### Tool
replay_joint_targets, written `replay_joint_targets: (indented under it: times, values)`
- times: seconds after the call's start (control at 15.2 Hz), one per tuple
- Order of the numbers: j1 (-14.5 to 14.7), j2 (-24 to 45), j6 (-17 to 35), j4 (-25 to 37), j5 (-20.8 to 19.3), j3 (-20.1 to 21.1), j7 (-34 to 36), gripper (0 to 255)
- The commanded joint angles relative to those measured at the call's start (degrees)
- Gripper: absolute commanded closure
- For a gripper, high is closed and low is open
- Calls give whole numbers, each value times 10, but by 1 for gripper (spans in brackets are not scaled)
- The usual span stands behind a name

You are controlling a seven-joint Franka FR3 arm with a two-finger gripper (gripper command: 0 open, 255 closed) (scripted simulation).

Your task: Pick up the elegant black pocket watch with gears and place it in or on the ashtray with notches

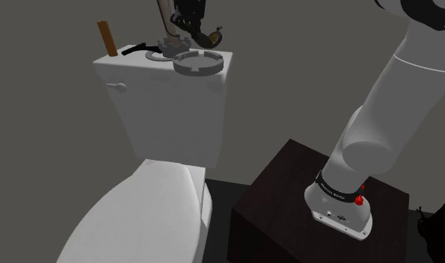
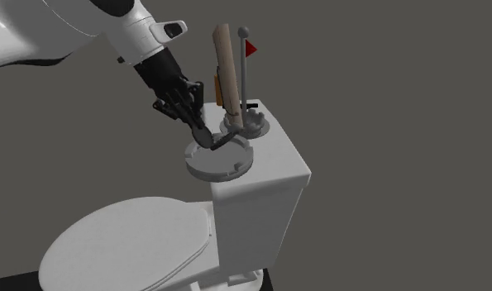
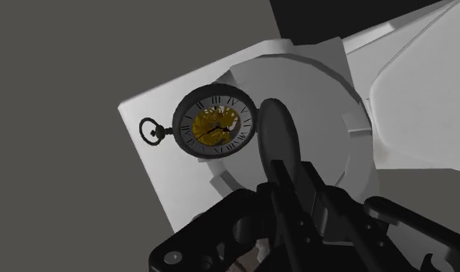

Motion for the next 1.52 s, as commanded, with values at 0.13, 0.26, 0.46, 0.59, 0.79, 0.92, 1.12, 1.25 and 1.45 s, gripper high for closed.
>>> replay_joint_targets:
  times: [0.13,0.26,0.46,0.59,0.79,0.92,1.12,1.25,1.45]
  values:
    - [-1,-11,31,-43,4,-2,11,255]
    - [-2,-15,47,-63,6,-3,16,255]
    - [-3,-20,69,-90,7,-4,23,255]
    - [-3,-20,69,-90,7,-4,23,255]
    - [-3,-20,69,-90,7,-4,23,255]
    - [-3,-20,69,-90,7,-4,23,255]
    - [-3,-20,69,-91,7,-4,23,0]
    - [-3,-20,69,-91,7,-4,23,0]
    - [4,-10,28,-44,5,5,23,0]
